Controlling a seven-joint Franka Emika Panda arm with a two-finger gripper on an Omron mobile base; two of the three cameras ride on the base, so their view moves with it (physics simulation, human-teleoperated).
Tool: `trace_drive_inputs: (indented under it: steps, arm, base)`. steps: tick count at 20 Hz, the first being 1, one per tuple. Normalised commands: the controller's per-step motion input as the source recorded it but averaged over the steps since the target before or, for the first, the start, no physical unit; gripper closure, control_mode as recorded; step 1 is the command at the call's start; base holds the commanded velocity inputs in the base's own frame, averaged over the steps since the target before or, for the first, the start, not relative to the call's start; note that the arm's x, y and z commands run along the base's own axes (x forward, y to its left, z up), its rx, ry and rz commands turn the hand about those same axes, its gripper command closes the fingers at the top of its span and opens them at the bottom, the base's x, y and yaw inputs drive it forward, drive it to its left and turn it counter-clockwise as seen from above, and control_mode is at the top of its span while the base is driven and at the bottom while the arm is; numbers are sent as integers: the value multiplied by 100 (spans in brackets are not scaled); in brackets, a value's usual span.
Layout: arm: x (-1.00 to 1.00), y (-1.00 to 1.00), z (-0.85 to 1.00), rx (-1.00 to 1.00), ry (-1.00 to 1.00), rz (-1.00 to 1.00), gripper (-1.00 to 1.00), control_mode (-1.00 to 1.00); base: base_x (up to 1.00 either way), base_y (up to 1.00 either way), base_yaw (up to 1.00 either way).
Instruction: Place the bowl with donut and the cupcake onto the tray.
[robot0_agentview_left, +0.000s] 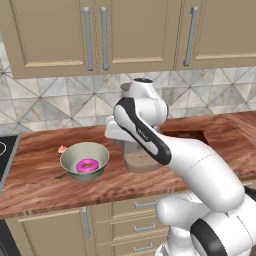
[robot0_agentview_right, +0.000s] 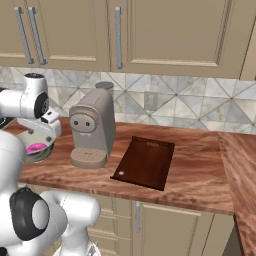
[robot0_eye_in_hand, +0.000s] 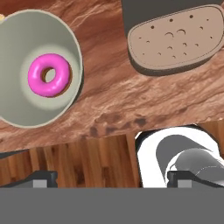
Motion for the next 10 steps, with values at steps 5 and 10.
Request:
trace_drive_inputs:
  steps: [5,10]
  arm:
    - [7,23,-6,0,0,0,-100,-100]
    - [18,7,-11,0,0,0,-100,-100]
  base:
    - [0,0,0]
    - [0,0,0]
